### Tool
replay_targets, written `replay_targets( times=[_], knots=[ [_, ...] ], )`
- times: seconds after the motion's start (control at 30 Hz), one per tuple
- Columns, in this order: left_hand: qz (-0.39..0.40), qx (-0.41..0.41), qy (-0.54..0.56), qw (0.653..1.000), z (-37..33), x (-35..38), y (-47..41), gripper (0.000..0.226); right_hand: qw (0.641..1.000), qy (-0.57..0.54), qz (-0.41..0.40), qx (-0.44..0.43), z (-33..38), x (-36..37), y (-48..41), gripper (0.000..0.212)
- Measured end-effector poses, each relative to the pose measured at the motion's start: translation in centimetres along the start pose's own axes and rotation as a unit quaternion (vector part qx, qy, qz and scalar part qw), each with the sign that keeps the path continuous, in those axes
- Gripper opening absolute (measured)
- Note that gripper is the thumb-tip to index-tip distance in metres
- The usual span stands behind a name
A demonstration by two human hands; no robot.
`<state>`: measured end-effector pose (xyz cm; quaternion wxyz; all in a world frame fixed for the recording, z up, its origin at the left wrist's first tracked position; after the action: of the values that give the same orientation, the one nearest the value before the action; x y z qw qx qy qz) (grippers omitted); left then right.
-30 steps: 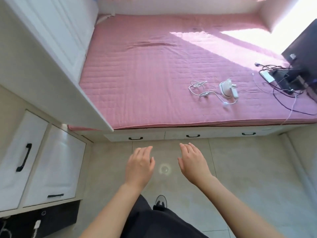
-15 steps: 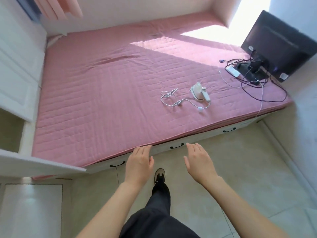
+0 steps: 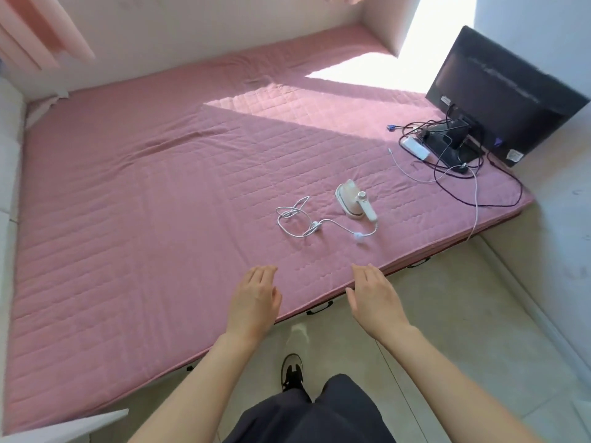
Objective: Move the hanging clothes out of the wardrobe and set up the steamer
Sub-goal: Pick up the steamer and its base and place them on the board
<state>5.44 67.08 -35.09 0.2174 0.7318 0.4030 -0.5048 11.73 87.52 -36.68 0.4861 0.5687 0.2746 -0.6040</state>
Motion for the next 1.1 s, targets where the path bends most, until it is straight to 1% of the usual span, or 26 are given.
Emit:
replay_targets(
  times=[0.1, 0.23, 0.4, 0.57, 0.7, 0.87, 1.1],
  knots=[
    [0.006, 0.000, -0.002, 1.000, 0.2, 1.0, -3.1, 0.041, 1.000, 0.005, 0.009, -0.003, -0.7, -0.1, -3.3, 0.045],
    [0.017, -0.028, -0.003, 0.999, 0.8, 2.9, -6.8, 0.040, 1.000, 0.016, 0.019, -0.018, -1.9, -0.4, -7.9, 0.046],
    [0.040, -0.109, 0.023, 0.993, 1.9, 6.1, -11.8, 0.041, 0.997, 0.027, 0.053, -0.049, -3.4, -0.8, -14.4, 0.038],
    [0.065, -0.171, 0.036, 0.983, 2.5, 9.1, -16.0, 0.041, 0.992, 0.046, 0.090, -0.071, -5.2, -0.1, -20.4, 0.026],
    [0.083, -0.218, 0.049, 0.971, 3.7, 11.7, -18.5, 0.042, 0.987, 0.052, 0.127, -0.089, -5.9, 2.2, -24.0, 0.024],
    [0.097, -0.280, 0.076, 0.952, 6.9, 15.2, -20.3, 0.042, 0.979, 0.052, 0.175, -0.090, -6.3, 6.2, -27.8, 0.030],
    [0.110, -0.309, 0.094, 0.940, 12.6, 20.7, -22.8, 0.041, 0.970, 0.075, 0.218, -0.074, -6.6, 13.3, -31.7, 0.033]
  ],
)
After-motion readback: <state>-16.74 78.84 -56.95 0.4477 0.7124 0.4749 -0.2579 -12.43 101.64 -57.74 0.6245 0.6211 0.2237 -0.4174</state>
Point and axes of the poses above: each hand's wrist, its own y-axis away from the middle knuckle, its own x-axis out of the palm, z = x × y, the point moved 10 cm from there along -y, towards the middle knuckle, and after that the axes turned 12 degrees about x, right-handed, at the moved point
